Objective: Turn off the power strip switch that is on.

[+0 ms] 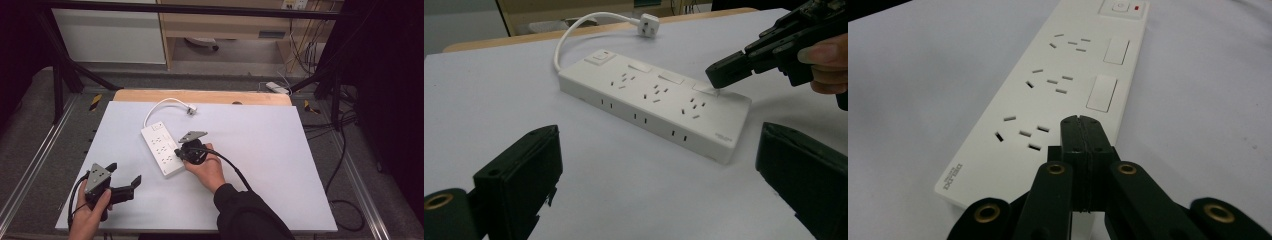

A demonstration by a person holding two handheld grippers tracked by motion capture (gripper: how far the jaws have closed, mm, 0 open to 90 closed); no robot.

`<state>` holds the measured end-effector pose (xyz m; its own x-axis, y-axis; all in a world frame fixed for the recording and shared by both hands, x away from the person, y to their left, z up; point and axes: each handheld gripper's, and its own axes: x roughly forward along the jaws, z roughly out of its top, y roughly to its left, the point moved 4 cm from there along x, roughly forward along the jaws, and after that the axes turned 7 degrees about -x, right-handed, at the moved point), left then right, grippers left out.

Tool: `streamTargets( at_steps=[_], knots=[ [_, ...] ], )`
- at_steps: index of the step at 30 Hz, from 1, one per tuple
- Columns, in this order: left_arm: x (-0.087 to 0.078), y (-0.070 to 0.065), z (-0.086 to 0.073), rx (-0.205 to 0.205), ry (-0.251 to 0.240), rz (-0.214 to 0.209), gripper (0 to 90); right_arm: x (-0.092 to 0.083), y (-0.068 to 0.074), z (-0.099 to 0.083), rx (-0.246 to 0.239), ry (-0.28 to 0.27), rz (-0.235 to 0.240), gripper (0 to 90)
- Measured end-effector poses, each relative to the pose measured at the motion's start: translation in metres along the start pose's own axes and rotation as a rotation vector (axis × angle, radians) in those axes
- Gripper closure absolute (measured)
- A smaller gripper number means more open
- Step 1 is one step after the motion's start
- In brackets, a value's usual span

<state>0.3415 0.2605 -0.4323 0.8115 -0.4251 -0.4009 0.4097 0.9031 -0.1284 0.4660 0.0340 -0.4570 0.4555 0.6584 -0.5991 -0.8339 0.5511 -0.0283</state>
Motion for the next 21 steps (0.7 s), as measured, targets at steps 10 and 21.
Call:
streamTargets(
  at_steps=[10,21],
  knots=[
    [0.0002,-0.0001,-0.0001,0.004,0.002,0.0,4.6,0.0005,-0.0013,-0.0044,0.01,-0.006,-0.002,90.0],
    [0.0003,-0.0005,-0.0002,0.005,0.003,-0.001,4.6,0.0013,0.0018,-0.0058,-0.003,-0.024,-0.009,90.0]
  ],
)
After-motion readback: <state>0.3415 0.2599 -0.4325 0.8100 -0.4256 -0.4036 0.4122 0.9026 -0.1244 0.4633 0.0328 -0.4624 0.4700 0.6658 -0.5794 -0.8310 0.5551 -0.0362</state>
